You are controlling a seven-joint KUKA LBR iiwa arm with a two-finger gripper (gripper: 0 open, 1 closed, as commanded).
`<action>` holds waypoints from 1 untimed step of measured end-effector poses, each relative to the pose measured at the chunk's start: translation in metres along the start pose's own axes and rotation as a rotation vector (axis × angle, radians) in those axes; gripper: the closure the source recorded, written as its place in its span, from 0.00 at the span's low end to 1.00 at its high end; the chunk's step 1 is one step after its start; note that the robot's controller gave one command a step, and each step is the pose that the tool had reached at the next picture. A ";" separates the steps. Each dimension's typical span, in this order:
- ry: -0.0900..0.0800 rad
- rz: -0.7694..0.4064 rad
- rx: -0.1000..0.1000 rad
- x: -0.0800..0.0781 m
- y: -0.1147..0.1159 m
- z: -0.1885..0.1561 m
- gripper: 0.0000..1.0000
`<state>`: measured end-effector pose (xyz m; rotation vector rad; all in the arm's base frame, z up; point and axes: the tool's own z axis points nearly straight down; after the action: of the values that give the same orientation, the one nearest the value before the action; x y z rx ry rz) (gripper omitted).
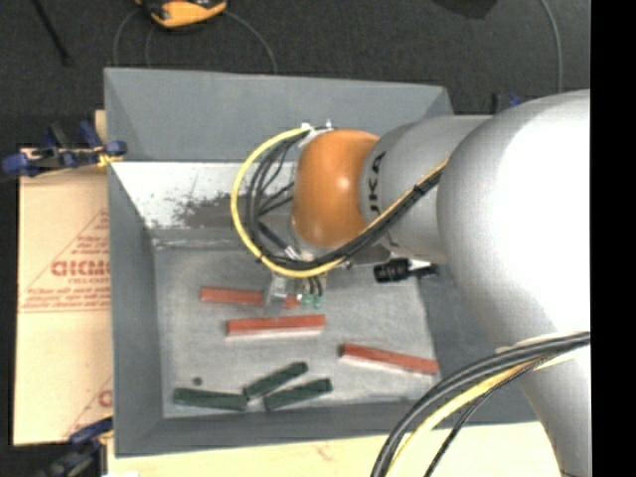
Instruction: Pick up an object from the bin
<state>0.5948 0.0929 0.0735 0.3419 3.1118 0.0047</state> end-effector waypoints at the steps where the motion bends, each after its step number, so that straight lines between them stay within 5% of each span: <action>1: 0.003 0.000 0.001 0.000 0.000 -0.002 1.00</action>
Offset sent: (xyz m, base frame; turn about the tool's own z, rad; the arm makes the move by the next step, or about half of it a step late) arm -0.0001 0.0000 0.0411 0.0000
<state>0.5942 0.0928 0.0759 0.3425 3.1148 0.0038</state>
